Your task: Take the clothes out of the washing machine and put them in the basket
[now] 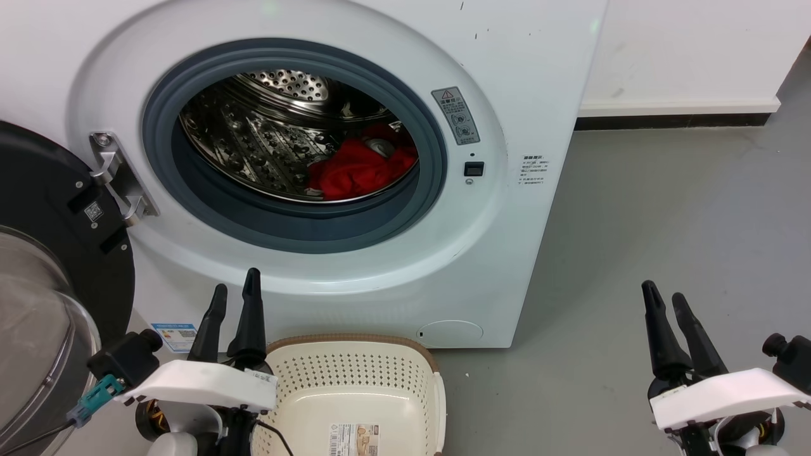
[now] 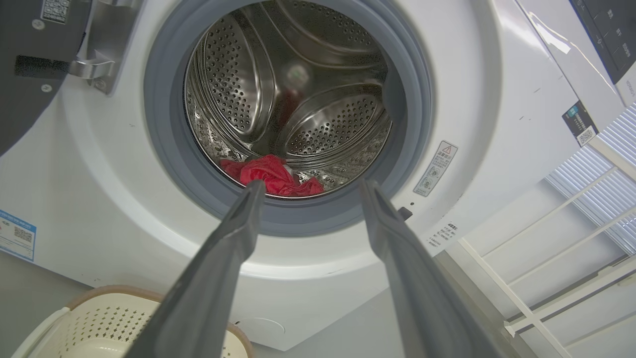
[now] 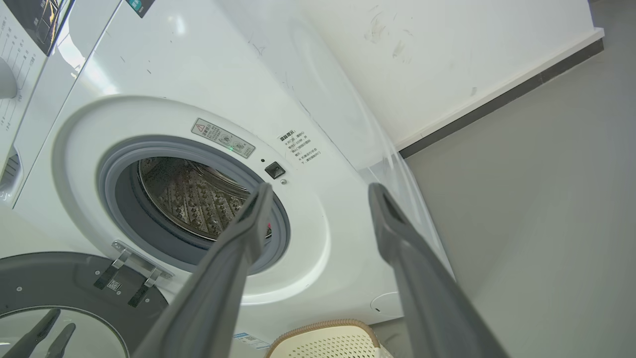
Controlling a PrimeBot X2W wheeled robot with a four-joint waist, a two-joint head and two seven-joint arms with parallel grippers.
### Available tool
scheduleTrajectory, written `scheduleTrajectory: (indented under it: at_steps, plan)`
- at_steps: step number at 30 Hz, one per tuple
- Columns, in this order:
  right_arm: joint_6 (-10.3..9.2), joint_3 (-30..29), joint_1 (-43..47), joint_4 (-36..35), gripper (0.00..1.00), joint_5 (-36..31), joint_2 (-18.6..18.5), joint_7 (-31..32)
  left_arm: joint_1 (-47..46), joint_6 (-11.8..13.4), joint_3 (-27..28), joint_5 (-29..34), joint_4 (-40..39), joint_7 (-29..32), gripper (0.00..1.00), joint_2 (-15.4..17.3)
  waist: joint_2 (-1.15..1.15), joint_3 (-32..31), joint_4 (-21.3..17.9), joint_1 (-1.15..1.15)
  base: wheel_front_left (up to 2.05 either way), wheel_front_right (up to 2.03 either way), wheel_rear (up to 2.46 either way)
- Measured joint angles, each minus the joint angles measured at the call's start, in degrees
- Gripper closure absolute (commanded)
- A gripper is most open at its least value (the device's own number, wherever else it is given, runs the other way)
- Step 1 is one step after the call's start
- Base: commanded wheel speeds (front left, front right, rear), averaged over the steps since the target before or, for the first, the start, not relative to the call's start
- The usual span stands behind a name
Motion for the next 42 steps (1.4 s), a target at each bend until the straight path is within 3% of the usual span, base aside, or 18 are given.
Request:
scheduleTrajectory:
  at_steps: [16, 42]
  plan:
    - [0.00, -1.11, 2.03, -2.16, 0.00, -13.68, 0.00, 1.30, 0.21, 0.89, -0.96, 12.60, 2.00, -2.90, 0.00, 1.40, 0.00, -0.30, 0.22, 0.00, 0.00, 0.00, 0.00]
    - [0.01, -1.51, 3.08, -4.59, 0.00, -27.89, -0.01, 1.25, 0.03, 1.94, -1.98, 26.19, 3.67, -6.21, 0.00, 2.43, 0.00, 0.23, -0.06, 0.00, 0.00, 0.00, 0.00]
